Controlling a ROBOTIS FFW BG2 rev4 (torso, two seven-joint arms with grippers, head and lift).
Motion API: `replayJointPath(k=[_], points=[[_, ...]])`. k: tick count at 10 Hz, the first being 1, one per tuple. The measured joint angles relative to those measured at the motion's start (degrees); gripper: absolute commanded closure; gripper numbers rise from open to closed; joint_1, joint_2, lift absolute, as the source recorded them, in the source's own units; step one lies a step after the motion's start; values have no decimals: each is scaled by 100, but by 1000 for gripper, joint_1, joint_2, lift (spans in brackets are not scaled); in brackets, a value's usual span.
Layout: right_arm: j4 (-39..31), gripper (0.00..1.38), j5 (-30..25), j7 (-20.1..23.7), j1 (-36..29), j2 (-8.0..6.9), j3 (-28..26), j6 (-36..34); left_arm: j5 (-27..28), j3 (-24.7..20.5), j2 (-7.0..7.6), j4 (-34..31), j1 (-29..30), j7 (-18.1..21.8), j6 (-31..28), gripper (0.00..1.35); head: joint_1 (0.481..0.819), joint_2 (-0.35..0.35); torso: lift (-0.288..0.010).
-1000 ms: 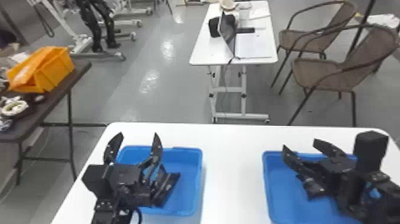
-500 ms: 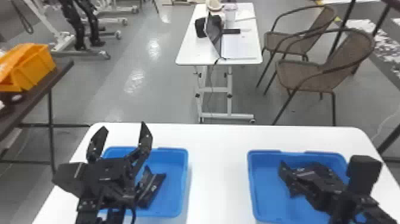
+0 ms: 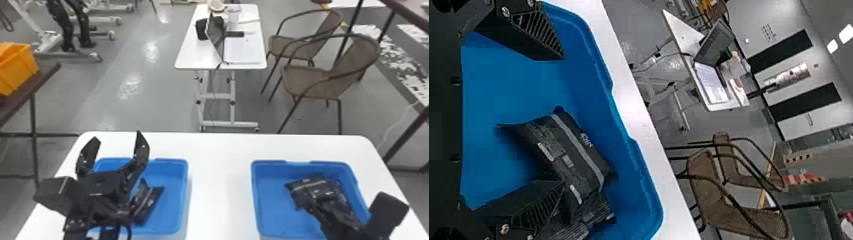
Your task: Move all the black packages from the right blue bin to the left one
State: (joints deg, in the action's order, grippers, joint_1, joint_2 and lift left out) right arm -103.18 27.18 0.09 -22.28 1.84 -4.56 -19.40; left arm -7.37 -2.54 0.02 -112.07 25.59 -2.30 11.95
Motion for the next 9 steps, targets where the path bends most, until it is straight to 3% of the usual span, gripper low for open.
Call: replayJointPath(k=[3,9], points=[[377,127,779,-364,93,-9,-1,283,-19,8,34,1,6,0,9,131,695,28,-42],[1089,127,1289,-886,758,-8,-60,496,-50,26,68,1,8,2,14,131,695,-2,-42]])
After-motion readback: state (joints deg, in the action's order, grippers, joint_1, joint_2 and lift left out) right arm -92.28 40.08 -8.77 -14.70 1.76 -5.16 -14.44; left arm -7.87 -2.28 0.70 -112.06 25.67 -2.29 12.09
